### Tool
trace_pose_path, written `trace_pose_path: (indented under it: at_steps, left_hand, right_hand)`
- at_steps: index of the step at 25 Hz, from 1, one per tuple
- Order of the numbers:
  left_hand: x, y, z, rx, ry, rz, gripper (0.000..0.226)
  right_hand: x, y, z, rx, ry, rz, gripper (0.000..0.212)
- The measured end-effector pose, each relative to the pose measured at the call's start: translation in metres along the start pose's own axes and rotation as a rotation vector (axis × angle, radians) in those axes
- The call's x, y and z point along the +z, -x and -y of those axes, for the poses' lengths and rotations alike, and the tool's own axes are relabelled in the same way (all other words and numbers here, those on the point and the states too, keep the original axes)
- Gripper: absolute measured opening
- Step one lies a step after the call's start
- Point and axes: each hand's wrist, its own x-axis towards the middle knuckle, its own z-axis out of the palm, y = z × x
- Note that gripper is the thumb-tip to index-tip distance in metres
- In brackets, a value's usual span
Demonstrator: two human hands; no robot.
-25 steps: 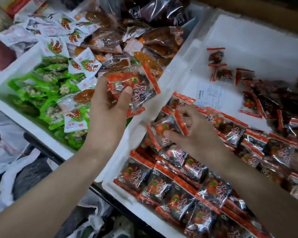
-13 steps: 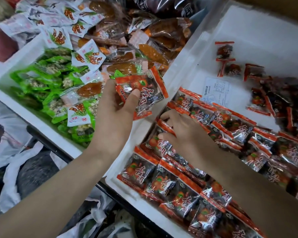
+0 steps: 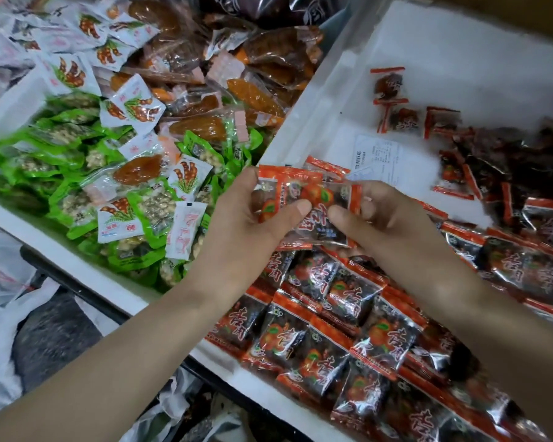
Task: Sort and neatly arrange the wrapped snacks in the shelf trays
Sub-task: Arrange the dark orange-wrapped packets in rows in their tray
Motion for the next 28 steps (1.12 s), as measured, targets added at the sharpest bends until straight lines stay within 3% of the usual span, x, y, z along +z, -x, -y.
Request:
trace_pose_path:
  at_steps: [3, 8, 11, 16, 20, 23, 28]
  left_hand:
    - [0.012, -0.003, 0.001, -0.133, 0.082, -0.020, 0.019]
    - [0.015, -0.010, 0.006, -0.259, 0.162, -0.018, 0.022]
    - [0.014, -0.020, 0.001, -0.156, -0.024, 0.036, 0.017]
    - [0.007, -0.058, -0.009, 0.011, -0.214, 0.003, 0.022]
    - [0.012, -0.078, -0.011, 0.046, -0.375, 0.173, 0.042]
    - [0.011, -0.087, -0.007, 0.068, -0.528, 0.340, 0.054]
    - [0.000, -0.091, 0.003, 0.249, -0.894, 0.454, 0.040]
  right_hand:
    - [-0.017, 0.004, -0.011, 0.050, 0.105, -0.075, 0.047]
    - [-0.042, 0.015, -0.017, 0.156, 0.048, -0.155, 0.045]
    - [-0.064, 0.014, -0.022, 0.179, -0.014, -0.295, 0.015]
    - [-0.079, 0.003, -0.028, 0.213, -0.094, -0.306, 0.036]
    - [-0.061, -0.011, -0.033, 0.191, -0.015, -0.237, 0.023]
    - [-0.051, -0.022, -0.037, 0.202, 0.051, -0.202, 0.035]
    - [-0.037, -0.025, -0.046, 0.159, 0.236, -0.138, 0.048]
